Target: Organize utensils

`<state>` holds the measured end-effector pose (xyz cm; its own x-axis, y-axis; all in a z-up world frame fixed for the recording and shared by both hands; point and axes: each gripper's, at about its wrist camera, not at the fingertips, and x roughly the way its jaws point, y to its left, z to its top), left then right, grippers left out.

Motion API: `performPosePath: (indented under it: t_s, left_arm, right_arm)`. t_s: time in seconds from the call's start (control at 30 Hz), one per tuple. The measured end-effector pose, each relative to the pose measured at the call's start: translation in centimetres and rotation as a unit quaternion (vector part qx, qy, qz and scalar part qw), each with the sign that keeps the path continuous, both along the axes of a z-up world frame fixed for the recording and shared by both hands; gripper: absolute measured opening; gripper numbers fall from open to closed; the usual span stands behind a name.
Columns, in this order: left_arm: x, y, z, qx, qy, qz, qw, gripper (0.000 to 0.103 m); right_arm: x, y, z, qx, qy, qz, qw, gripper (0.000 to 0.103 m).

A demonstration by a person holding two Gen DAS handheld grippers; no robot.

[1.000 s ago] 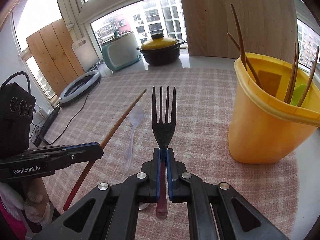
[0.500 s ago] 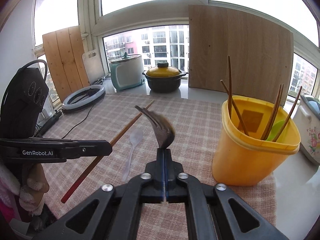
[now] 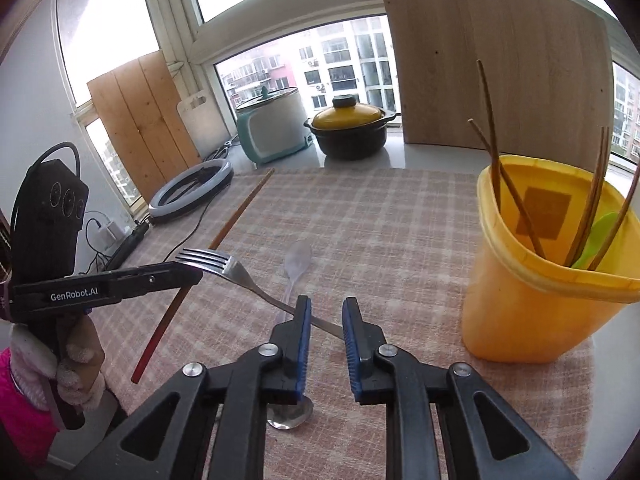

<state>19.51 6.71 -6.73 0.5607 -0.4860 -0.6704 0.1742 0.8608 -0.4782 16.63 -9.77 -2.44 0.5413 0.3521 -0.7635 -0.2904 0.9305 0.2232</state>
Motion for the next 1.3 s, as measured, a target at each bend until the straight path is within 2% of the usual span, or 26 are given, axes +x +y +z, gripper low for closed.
performPosePath:
  t_s: [0.2,0.4,0.5,0.67,0.73,0.83,1.13,1.3]
  left_arm:
    - [-0.2,3.8,-0.4,-0.001,0.0,0.04,0.9992,0.004]
    - [-1.4,7.1,-0.5,-0.002,-0.002,0.065,0.9979,0.004]
    - [-2.1,8.2,-0.5,0.001,-0.003,0.073,0.9973,0.004]
    - [-3.4,9.6,-0.9,0.009,0.003,0.082,0.9966,0.004]
    - [-3.8,10.0,-1.1,0.01,0.005,0.085,0.9963,0.004]
    - [-4.1,10.4,-1.2,0.01,0.007,0.089,0.9959,0.004]
    - [-4.5,11.0,-1.2,0.008,0.009,0.097,0.9952,0.004]
    - [-4.6,11.2,-1.2,0.007,0.01,0.1,0.9949,0.004]
  right_arm:
    - [0.8,3.3,-0.8,-0.037,0.007,0.054,0.998,0.027]
    - [1.7,7.4,-2.2,-0.083,0.026,0.138,0.987,0.028]
    - [2.0,9.7,-3.4,-0.111,0.039,0.187,0.975,0.029]
    - [2.4,13.0,-5.8,-0.162,0.066,0.26,0.95,0.031]
    - [2.5,13.8,-6.5,-0.175,0.072,0.28,0.941,0.035]
    - [2.6,14.7,-7.3,-0.195,0.073,0.301,0.931,0.043]
    - [2.9,16.9,-8.9,-0.272,0.058,0.328,0.903,0.044]
    - [3.2,17.5,-9.4,-0.275,0.059,0.335,0.899,0.041]
